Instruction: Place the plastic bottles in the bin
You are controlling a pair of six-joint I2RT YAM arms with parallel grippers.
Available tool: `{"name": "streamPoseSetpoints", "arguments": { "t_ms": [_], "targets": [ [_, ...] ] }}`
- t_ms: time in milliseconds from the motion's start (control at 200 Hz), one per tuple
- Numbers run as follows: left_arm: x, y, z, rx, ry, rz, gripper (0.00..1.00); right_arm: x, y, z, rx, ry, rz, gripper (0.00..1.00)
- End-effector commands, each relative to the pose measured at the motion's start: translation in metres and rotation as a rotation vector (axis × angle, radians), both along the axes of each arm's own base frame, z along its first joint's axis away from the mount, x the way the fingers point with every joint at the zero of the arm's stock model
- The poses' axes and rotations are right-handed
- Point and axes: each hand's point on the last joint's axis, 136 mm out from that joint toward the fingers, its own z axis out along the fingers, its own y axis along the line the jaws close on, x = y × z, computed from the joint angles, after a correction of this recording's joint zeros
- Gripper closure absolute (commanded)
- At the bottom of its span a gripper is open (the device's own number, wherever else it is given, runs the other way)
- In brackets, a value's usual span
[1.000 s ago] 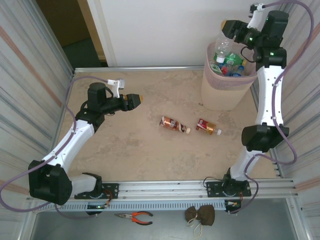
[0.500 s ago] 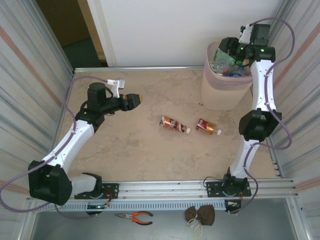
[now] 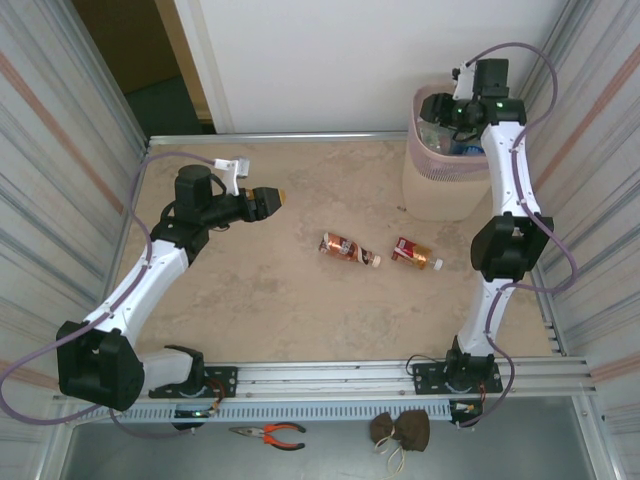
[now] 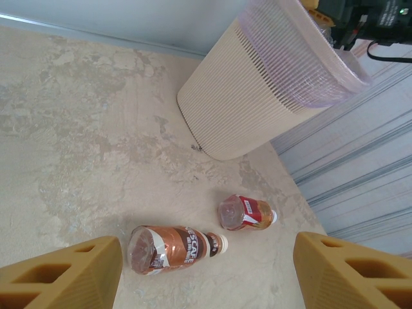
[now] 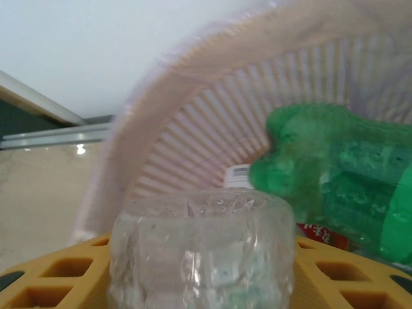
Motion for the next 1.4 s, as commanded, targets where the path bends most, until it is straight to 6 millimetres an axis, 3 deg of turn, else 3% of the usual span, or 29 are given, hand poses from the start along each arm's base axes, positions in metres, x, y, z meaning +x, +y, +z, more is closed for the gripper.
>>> {"name": "streamPoseSetpoints", "arguments": {
  "t_ms": [0,150,381,551,807,1012,1142,1283,1393],
  "targets": [
    [0.000,0.004,0.010,-0.017,-0.037,0.011,0.29,-0.011,0.002,-0.047,-0.006,0.154,0.000,0.44],
    [0.000,0.004,0.009,-0.017,-0.036,0.012,0.29,-0.011,0.003,-0.041,-0.003,0.136,0.001,0.34],
    [0.000,0.004,0.012,-0.020,-0.042,0.012,0.29,-0.015,0.001,0.012,-0.013,0.023,-0.008,0.22],
    [0.000,0.003,0.014,-0.022,-0.046,0.010,0.29,-0.027,-0.001,0.040,-0.051,-0.031,-0.021,0.21],
    [0.002,0.002,0.015,-0.027,-0.042,0.004,0.29,-0.045,-0.013,0.059,-0.183,-0.057,-0.066,0.25],
    [0.004,0.000,0.015,-0.040,-0.037,-0.003,0.29,-0.054,-0.010,0.043,-0.202,0.006,-0.028,0.39],
    [0.003,0.000,0.016,-0.041,-0.037,-0.005,0.29,-0.056,-0.013,0.012,-0.235,0.101,-0.012,0.48],
    [0.004,-0.001,0.015,-0.042,-0.033,-0.005,0.29,-0.056,-0.031,-0.024,-0.335,0.196,-0.050,0.54],
    [0.005,-0.001,0.014,-0.043,-0.031,-0.004,0.29,-0.055,-0.045,-0.038,-0.390,0.238,-0.092,0.57]
  ]
}}
